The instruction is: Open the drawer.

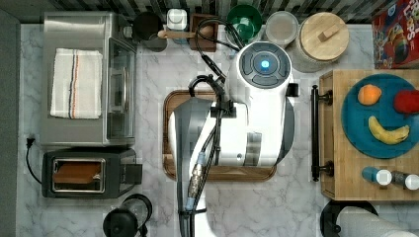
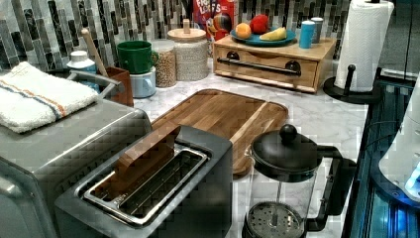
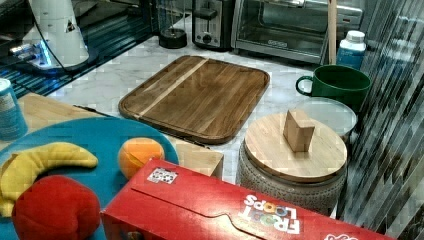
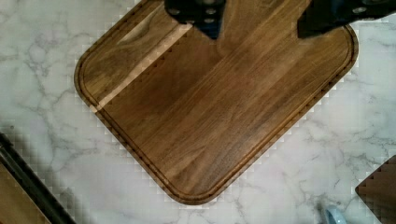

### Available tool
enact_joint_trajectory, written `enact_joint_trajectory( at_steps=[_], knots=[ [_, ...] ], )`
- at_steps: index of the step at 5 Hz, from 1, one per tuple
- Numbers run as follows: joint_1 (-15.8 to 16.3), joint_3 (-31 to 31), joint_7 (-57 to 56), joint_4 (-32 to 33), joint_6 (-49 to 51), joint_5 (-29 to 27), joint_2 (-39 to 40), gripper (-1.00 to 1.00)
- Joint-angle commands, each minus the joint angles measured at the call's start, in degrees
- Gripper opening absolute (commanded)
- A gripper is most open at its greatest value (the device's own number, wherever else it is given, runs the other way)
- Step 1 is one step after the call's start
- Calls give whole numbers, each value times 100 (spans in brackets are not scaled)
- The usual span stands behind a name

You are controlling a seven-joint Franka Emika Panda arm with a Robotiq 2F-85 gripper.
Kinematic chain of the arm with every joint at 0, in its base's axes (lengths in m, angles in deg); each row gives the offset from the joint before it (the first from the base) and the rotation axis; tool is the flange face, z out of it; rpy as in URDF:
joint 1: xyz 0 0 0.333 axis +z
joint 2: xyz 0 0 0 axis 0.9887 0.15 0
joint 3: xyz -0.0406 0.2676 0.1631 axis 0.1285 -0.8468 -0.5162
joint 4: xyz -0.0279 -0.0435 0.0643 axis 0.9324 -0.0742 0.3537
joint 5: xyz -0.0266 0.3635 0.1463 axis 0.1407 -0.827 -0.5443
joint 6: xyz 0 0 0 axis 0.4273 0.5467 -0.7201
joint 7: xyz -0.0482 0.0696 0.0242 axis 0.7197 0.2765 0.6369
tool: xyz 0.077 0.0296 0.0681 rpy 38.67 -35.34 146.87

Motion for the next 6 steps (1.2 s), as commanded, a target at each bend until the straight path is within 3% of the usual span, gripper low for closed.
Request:
enact_joint_trajectory(
  at_steps=[1, 2, 6],
  knots=[
    [-28, -28, -46, 2, -11, -2, 24, 100],
    [-9, -9, -46, 3, -11, -3, 24, 100],
    [-477, 393, -3845, 849, -902, 516, -180, 100]
  ],
)
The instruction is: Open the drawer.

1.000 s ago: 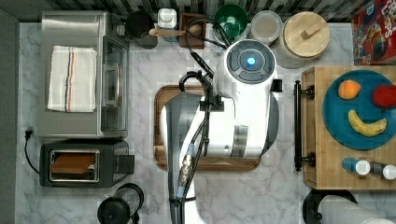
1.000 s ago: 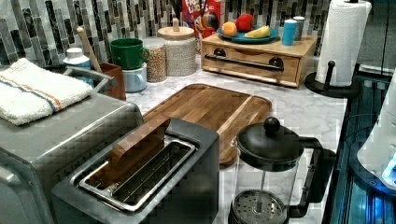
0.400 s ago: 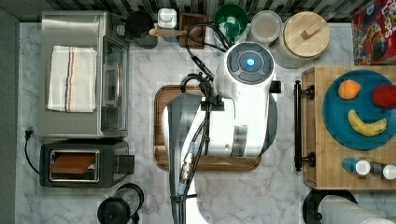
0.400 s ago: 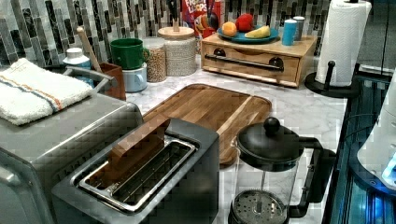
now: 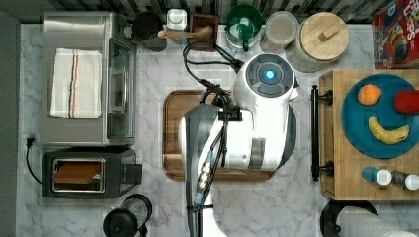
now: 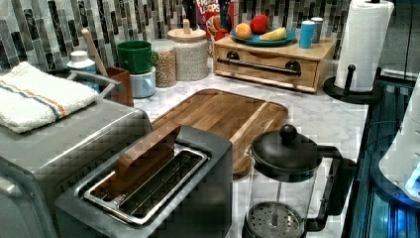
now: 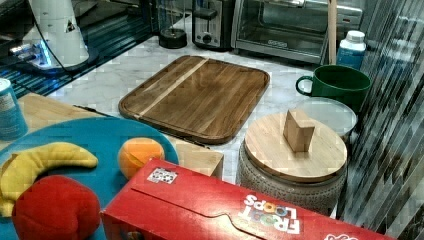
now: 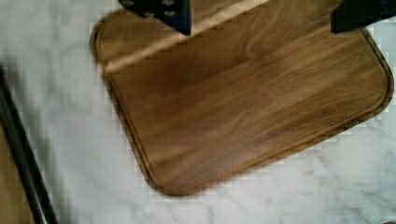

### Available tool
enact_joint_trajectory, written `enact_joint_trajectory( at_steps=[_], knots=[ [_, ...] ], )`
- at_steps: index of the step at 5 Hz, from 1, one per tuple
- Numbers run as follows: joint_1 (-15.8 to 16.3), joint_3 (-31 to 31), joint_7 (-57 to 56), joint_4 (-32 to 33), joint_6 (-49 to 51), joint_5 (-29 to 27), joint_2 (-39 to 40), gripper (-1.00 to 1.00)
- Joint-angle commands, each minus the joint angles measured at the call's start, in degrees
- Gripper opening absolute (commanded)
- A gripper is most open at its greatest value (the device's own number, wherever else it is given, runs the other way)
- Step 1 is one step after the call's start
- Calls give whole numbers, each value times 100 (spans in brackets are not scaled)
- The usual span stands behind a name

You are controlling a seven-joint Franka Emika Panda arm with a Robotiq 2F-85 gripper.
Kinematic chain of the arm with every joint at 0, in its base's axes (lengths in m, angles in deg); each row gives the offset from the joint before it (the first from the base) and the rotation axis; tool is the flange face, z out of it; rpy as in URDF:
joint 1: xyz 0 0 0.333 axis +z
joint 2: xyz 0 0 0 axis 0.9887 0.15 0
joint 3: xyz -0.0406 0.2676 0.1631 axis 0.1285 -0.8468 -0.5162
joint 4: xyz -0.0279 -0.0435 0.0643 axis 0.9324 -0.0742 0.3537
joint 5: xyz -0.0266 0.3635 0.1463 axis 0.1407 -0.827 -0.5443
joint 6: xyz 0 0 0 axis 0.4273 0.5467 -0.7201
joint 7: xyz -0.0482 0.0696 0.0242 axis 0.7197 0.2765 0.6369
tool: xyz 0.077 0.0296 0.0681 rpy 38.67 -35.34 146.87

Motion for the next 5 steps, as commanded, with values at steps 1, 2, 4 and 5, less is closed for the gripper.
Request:
enact_joint_trajectory(
  at_steps=[1, 2, 4, 5],
  knots=[
    [-481, 447, -2018, 319, -450, 594, -66, 100],
    [-488, 685, -2607, 404, -778, 671, 50, 100],
    [-611, 934, -3398, 471, -1339, 808, 318, 100],
    [-546, 1036, -3296, 558, -1488, 771, 359, 100]
  ],
)
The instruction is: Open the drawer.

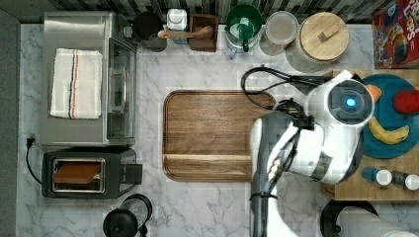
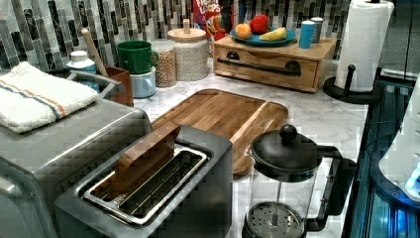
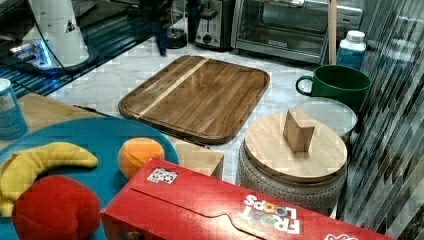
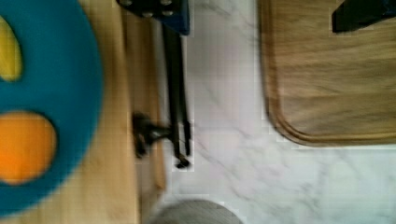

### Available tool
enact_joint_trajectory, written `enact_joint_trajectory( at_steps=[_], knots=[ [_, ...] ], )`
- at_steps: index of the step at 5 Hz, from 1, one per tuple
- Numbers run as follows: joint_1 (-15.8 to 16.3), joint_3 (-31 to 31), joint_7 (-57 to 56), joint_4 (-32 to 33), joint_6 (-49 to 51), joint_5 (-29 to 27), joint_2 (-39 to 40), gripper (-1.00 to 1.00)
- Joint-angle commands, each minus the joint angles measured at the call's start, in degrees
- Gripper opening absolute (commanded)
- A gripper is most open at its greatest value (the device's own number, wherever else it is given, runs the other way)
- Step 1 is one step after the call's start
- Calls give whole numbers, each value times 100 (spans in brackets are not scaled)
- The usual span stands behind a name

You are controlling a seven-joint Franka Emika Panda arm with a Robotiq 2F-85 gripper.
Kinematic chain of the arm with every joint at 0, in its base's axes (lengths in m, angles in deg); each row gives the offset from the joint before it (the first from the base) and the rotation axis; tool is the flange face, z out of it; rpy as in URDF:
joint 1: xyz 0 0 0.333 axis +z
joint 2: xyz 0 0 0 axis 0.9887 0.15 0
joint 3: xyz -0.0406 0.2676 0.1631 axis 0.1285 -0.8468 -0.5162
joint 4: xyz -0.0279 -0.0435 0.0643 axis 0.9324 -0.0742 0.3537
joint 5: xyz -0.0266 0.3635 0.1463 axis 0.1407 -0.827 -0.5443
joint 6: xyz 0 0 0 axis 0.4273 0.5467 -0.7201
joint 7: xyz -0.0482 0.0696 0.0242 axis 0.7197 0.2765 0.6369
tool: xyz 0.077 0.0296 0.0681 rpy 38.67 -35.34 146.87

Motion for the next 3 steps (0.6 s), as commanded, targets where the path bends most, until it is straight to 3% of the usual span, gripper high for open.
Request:
enact_joint_trajectory(
  at_steps=[1, 3],
  knots=[
    [42, -26, -330, 231, -286, 157, 167, 100],
    [-175, -49, -698, 207, -831, 39, 698, 100]
  ],
)
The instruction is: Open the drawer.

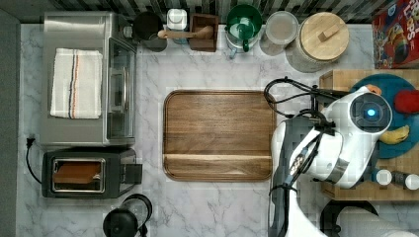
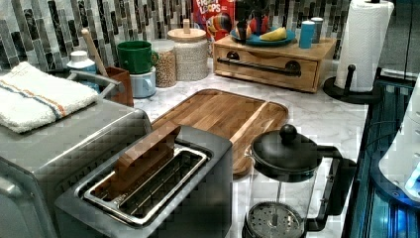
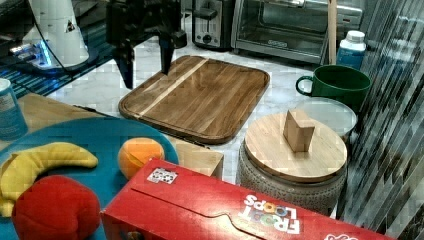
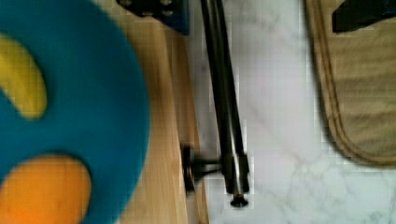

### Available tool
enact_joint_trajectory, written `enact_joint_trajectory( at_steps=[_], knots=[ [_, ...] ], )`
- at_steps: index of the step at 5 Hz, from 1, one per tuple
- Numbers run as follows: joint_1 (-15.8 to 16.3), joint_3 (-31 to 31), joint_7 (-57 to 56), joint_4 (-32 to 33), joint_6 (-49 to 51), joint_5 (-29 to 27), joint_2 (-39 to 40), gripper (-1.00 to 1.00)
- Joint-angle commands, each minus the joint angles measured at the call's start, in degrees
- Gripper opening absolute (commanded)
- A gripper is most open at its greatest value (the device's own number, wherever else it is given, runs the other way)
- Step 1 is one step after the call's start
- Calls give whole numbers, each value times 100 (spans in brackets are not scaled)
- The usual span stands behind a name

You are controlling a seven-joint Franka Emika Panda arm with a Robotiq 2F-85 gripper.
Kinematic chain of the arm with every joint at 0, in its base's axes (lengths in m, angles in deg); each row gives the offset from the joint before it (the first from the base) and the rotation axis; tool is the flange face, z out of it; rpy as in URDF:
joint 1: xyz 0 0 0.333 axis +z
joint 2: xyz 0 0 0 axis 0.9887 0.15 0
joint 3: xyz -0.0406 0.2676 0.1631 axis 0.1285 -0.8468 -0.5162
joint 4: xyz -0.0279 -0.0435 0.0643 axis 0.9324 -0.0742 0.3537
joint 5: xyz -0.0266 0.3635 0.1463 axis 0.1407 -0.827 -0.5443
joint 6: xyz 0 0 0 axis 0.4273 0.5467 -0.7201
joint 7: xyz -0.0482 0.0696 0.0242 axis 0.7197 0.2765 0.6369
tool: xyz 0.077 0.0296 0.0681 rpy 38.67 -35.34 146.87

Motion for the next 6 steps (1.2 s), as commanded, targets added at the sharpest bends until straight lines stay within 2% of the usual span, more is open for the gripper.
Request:
enact_joint_trajectory(
  at_steps=[1, 3, 4, 6],
  knots=[
    [25, -158, -707, -26, -558, -126, 559, 100],
    [-269, -179, -837, 147, -1257, -159, 742, 100],
    [-238, -147, -785, 191, -1418, -160, 800, 100],
    [-246, -427, -605, 105, -990, -498, 917, 100]
  ],
)
